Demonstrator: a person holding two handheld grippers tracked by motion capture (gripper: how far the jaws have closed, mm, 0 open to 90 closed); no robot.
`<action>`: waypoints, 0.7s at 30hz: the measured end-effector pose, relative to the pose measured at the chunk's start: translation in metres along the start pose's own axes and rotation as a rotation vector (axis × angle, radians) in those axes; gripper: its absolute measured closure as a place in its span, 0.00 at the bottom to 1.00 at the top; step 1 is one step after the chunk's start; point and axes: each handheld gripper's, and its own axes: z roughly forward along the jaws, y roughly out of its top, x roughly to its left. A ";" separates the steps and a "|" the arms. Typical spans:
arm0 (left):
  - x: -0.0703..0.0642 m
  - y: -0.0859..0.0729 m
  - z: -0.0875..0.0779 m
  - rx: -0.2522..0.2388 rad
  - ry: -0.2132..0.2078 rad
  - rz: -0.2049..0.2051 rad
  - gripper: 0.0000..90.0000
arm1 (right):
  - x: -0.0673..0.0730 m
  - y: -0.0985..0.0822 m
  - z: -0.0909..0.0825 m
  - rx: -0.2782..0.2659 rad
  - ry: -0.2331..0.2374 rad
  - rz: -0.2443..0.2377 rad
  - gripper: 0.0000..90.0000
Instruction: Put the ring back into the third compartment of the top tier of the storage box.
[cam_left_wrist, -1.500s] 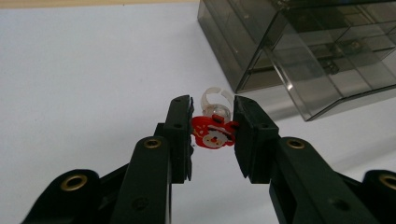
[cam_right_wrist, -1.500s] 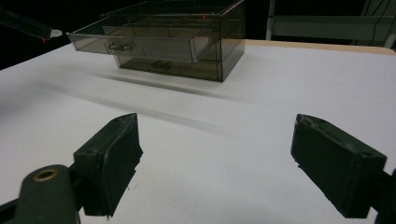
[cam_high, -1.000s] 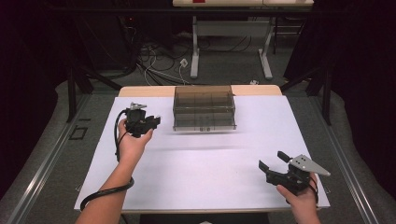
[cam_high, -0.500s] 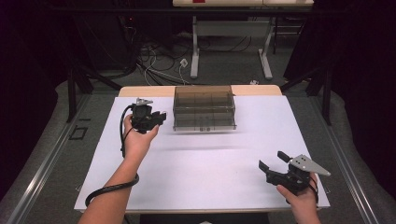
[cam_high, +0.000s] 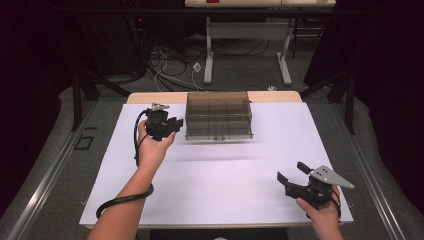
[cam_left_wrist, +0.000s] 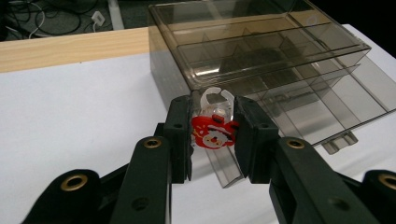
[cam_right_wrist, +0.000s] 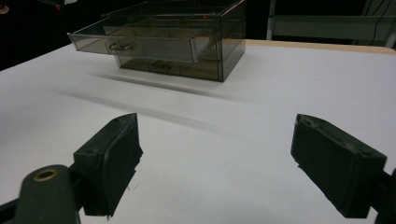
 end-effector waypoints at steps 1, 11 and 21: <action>-0.002 0.001 0.001 -0.001 -0.005 0.002 0.76 | 0.000 0.000 0.000 0.001 0.000 -0.001 0.17; -0.020 0.009 0.009 -0.001 -0.030 0.028 0.76 | 0.000 0.000 0.000 0.003 0.001 -0.001 0.17; -0.040 0.017 0.019 0.000 -0.061 0.055 0.76 | 0.000 0.000 0.000 -0.003 0.003 0.000 0.17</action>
